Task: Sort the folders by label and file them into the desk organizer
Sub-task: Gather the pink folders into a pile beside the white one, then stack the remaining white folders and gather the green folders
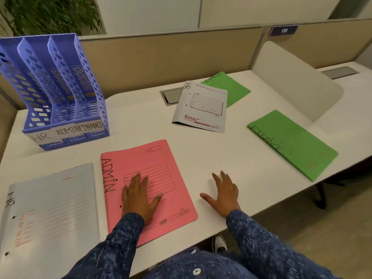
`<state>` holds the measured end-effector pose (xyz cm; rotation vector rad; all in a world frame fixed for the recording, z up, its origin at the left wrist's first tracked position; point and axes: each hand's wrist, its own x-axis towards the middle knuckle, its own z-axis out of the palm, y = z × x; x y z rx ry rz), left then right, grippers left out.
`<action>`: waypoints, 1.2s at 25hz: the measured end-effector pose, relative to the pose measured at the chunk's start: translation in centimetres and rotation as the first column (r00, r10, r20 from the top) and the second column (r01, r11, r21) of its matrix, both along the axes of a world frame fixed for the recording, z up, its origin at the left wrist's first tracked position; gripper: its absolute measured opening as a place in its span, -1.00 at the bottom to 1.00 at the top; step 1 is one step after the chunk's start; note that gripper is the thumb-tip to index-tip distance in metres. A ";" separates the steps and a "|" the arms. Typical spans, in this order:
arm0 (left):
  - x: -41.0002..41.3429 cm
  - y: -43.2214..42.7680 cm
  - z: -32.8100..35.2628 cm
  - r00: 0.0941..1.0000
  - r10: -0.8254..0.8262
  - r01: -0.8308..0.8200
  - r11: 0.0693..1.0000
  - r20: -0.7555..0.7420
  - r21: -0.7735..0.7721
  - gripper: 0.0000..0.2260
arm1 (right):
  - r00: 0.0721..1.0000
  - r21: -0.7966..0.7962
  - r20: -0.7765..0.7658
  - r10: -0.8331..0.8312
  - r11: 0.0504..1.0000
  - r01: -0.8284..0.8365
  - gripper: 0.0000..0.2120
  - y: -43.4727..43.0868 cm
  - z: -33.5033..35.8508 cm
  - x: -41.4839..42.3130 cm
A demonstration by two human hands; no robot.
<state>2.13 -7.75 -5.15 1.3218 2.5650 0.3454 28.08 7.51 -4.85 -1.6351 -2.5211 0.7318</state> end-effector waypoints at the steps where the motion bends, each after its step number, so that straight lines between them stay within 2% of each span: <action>1: 0.7 1.2 0.1 1.000 -0.022 0.022 1.000 -0.006 -0.012 -0.21 | 1.000 -0.006 -0.002 -0.020 1.000 0.020 -0.13 0.7 -0.2 1.1; 15: 18.6 21.0 0.7 0.959 -0.284 0.284 0.954 0.007 -0.094 -0.17 | 0.973 0.058 -0.070 -0.221 0.973 0.225 -0.15 16.2 -0.3 20.9; 23: 26.9 30.2 2.1 0.918 -0.388 0.397 0.902 0.086 -0.168 -0.26 | 0.982 0.091 -0.048 -0.182 0.978 0.186 -0.17 23.7 0.7 27.6; 28: 32.8 33.7 2.4 0.832 -0.542 0.552 0.791 0.117 -0.264 -0.23 | 0.992 0.053 0.051 -0.113 0.993 0.110 -0.23 24.9 -0.3 29.3; 30: 34.9 34.5 2.4 0.845 -0.508 0.534 0.806 0.166 -0.255 -0.20 | 0.996 0.081 0.055 -0.075 0.994 0.070 -0.26 24.7 -0.6 29.3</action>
